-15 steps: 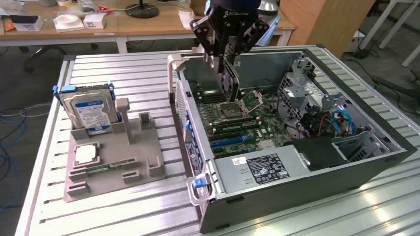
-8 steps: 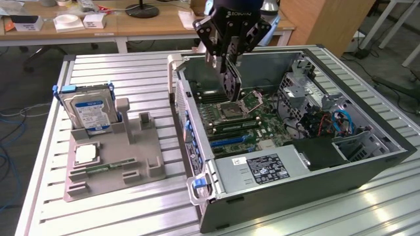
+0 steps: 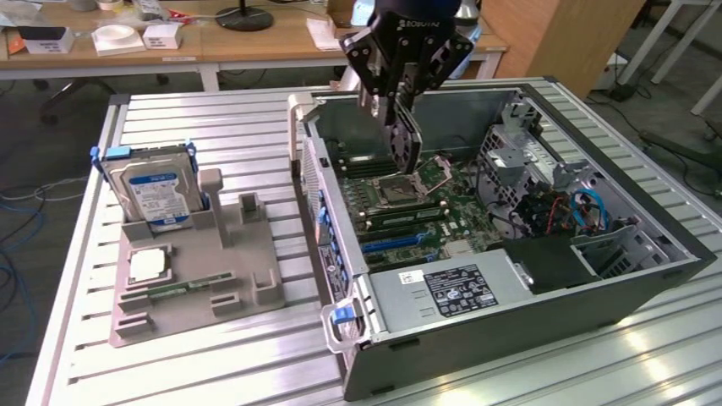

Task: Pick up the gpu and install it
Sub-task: 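Pick up the gpu and move the gpu toward the slot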

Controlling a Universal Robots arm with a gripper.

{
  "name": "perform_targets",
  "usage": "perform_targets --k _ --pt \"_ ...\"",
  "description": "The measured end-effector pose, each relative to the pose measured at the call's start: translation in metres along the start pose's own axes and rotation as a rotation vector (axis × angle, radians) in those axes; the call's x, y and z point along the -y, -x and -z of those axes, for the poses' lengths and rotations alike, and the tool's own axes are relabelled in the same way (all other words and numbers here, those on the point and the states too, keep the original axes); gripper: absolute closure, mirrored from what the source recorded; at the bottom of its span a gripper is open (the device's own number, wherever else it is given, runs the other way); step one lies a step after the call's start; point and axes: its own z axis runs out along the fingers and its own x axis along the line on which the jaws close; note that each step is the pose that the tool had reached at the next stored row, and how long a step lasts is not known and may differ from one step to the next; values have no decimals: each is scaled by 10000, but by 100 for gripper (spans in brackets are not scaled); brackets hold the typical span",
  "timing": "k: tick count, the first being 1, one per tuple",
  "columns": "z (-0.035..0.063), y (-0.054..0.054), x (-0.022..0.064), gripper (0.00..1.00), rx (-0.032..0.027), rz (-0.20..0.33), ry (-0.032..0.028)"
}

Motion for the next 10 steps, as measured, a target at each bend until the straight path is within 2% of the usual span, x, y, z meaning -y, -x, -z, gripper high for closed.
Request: perform_targets --k 10 --pt "-4 57 1 74 1 0 1"
